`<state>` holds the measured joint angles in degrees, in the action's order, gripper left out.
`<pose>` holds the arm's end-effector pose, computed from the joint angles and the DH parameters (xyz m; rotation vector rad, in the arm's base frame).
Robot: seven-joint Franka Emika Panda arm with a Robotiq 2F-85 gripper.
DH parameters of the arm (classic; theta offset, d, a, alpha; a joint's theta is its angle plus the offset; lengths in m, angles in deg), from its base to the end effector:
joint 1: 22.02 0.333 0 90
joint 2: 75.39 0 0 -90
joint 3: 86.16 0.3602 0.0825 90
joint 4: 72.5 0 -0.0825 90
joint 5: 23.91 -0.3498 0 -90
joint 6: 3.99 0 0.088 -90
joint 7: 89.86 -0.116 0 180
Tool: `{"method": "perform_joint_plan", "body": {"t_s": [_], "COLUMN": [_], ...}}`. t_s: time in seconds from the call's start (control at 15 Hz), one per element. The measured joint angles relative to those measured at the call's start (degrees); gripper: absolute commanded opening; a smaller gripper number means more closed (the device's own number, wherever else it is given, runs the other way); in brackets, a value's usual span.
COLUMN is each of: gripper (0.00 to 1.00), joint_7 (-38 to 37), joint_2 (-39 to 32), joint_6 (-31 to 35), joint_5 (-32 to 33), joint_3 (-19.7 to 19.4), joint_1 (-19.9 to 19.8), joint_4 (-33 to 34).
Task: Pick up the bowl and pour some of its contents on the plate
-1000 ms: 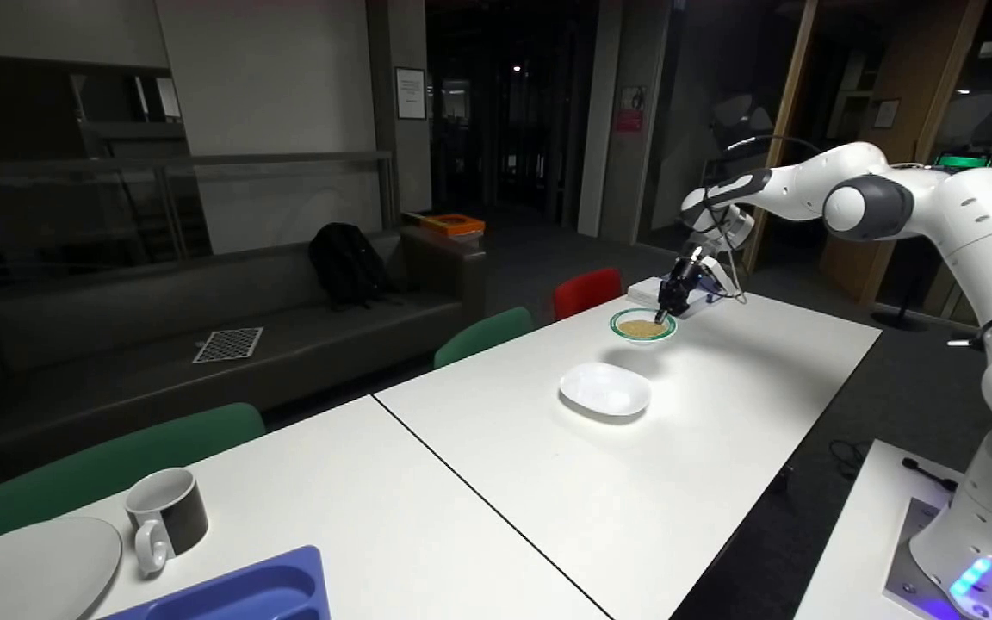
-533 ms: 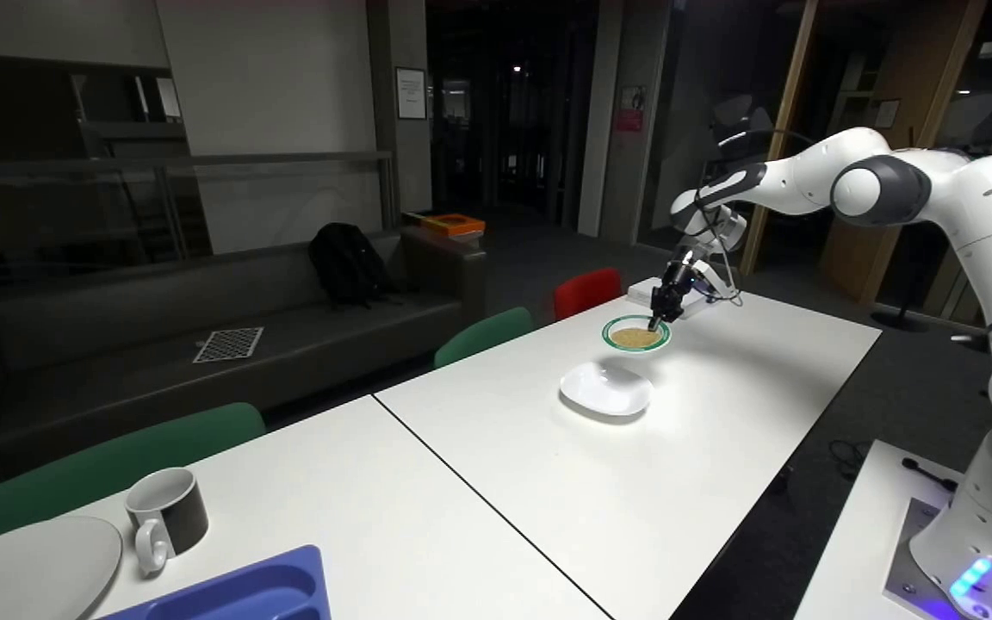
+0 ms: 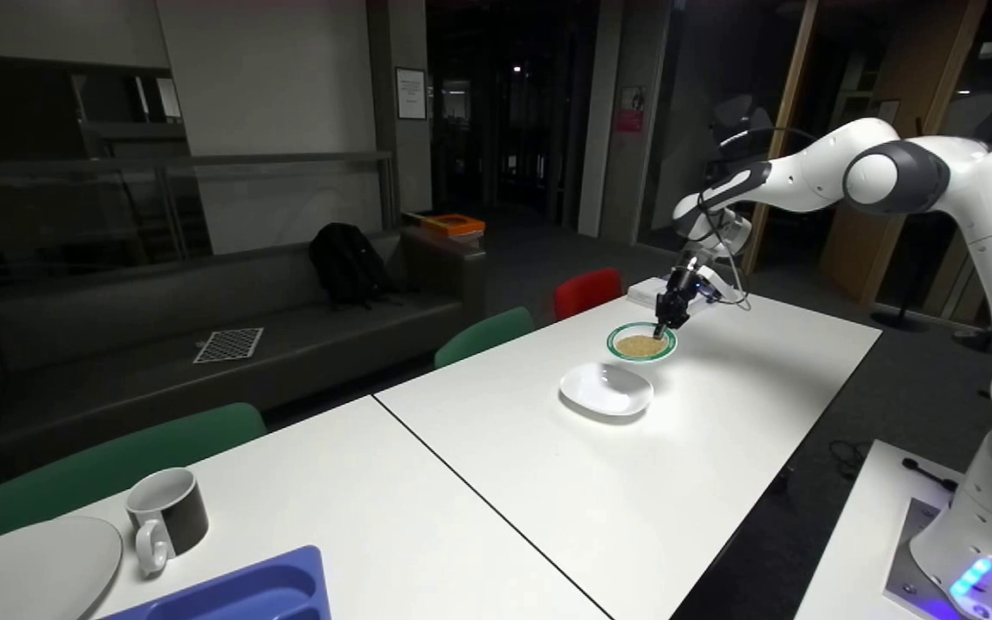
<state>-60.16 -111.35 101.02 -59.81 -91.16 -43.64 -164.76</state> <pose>0.6076 -0.2360 0.2951 -2.4917 0.2894 0.1284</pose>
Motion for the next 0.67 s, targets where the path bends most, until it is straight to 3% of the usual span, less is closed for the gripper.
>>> {"method": "perform_joint_plan", "body": {"t_s": [0.67], "gripper": [0.04], "joint_7": [-2.43], "joint_2": [3.98], "joint_6": [5.44], "joint_5": [4.85], "joint_3": [0.04], "joint_1": [1.92], "joint_4": [-5.69]}}
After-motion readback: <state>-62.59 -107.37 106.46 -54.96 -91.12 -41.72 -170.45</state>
